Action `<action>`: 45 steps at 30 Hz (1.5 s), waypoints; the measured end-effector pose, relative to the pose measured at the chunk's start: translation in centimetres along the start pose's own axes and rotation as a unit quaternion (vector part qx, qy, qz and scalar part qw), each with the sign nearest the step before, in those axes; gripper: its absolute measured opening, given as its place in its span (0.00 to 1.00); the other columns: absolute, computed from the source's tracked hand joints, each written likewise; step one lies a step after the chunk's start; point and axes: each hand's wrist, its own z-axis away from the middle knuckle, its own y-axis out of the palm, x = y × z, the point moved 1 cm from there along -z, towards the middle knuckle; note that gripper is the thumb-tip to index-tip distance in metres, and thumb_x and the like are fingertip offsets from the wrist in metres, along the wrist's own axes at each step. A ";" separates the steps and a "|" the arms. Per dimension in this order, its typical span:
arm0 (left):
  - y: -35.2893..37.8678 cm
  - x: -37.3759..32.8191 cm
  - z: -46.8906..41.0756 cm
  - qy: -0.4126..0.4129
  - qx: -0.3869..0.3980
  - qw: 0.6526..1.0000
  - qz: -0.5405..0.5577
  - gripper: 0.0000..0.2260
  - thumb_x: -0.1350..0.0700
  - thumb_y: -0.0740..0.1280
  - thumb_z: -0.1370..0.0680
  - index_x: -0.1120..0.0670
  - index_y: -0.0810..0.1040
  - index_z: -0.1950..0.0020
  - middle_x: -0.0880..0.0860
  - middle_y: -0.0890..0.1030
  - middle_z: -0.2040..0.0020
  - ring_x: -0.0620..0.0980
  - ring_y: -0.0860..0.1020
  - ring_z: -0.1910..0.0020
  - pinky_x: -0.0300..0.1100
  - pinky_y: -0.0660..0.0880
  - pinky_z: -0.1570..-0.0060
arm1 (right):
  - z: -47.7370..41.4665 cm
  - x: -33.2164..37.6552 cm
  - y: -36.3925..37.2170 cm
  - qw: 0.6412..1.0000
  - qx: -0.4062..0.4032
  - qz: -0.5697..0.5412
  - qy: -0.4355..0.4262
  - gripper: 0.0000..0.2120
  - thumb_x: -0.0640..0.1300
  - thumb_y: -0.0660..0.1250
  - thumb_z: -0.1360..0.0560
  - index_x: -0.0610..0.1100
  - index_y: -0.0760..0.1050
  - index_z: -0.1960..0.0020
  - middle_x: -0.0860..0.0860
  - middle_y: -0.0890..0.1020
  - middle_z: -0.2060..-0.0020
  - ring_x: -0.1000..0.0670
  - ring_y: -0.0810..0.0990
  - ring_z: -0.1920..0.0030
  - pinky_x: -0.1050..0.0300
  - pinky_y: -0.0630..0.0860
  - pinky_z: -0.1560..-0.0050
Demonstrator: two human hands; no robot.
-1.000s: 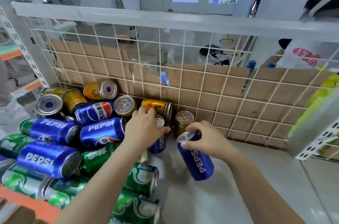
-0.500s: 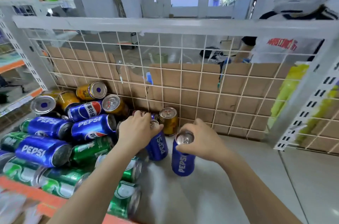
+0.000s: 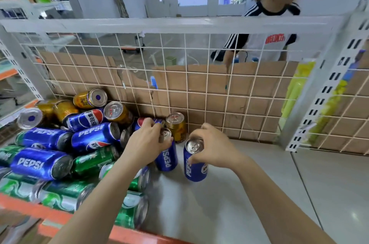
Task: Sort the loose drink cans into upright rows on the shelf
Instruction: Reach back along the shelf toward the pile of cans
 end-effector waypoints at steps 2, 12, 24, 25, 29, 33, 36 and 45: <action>-0.2 -0.5 -0.3 0.025 0.005 0.999 0.033 0.24 0.41 0.60 0.23 0.52 0.66 0.30 0.53 0.67 0.36 0.55 0.74 0.42 0.41 0.69 0.53 | 0.5 -0.5 -0.1 0.998 -0.049 -0.007 0.050 0.27 0.54 0.77 0.38 0.48 0.75 0.42 0.52 0.69 0.52 0.50 0.73 0.49 0.57 0.73 0.52; 1.2 -3.8 -1.0 0.125 0.030 0.987 0.094 0.21 0.43 0.60 0.22 0.51 0.67 0.33 0.52 0.67 0.34 0.55 0.74 0.42 0.45 0.73 0.51 | 4.1 -2.9 -0.7 0.968 -0.175 -0.012 0.181 0.25 0.58 0.75 0.37 0.48 0.76 0.45 0.52 0.69 0.51 0.52 0.72 0.49 0.59 0.68 0.53; 1.3 -13.3 -0.6 0.317 0.020 0.948 0.012 0.16 0.46 0.50 0.19 0.45 0.64 0.32 0.49 0.68 0.40 0.46 0.71 0.50 0.38 0.69 0.57 | 11.7 -6.1 -5.4 0.934 -0.236 -0.011 0.268 0.26 0.58 0.74 0.36 0.49 0.75 0.42 0.52 0.70 0.50 0.50 0.74 0.46 0.59 0.71 0.48; 1.2 -14.9 -0.4 0.328 0.020 0.945 0.009 0.16 0.46 0.49 0.20 0.44 0.64 0.33 0.49 0.67 0.41 0.46 0.70 0.53 0.38 0.69 0.57 | 12.9 -6.7 -6.1 0.930 -0.248 -0.013 0.272 0.25 0.57 0.74 0.36 0.49 0.76 0.42 0.53 0.69 0.52 0.51 0.75 0.48 0.60 0.71 0.49; 1.0 -21.7 1.3 0.394 0.012 0.919 0.013 0.29 0.38 0.37 0.28 0.41 0.66 0.33 0.49 0.68 0.45 0.49 0.72 0.54 0.40 0.67 0.59 | 18.2 -9.9 -9.0 0.910 -0.285 -0.011 0.300 0.24 0.57 0.75 0.37 0.49 0.76 0.44 0.53 0.69 0.54 0.54 0.72 0.56 0.62 0.68 0.55; 1.4 -30.5 3.6 0.435 0.019 0.900 0.015 0.26 0.33 0.47 0.28 0.42 0.68 0.36 0.50 0.66 0.44 0.50 0.73 0.52 0.42 0.71 0.57 | 25.2 -14.1 -12.5 0.893 -0.311 0.020 0.324 0.24 0.58 0.75 0.37 0.48 0.76 0.45 0.52 0.70 0.54 0.53 0.72 0.54 0.61 0.69 0.54; 1.8 -37.7 5.9 0.444 0.034 0.895 0.017 0.27 0.31 0.48 0.28 0.42 0.68 0.36 0.51 0.67 0.44 0.51 0.73 0.50 0.44 0.73 0.54 | 31.3 -17.7 -15.4 0.889 -0.303 0.033 0.341 0.27 0.60 0.74 0.36 0.49 0.74 0.42 0.53 0.71 0.52 0.53 0.73 0.52 0.60 0.73 0.54; 1.9 -54.1 10.4 0.508 0.060 0.856 0.073 0.21 0.42 0.59 0.22 0.46 0.66 0.31 0.48 0.69 0.39 0.48 0.72 0.42 0.44 0.72 0.46 | 43.5 -27.1 -22.4 0.869 -0.302 0.064 0.386 0.26 0.60 0.72 0.34 0.49 0.73 0.40 0.56 0.67 0.52 0.55 0.69 0.53 0.61 0.70 0.55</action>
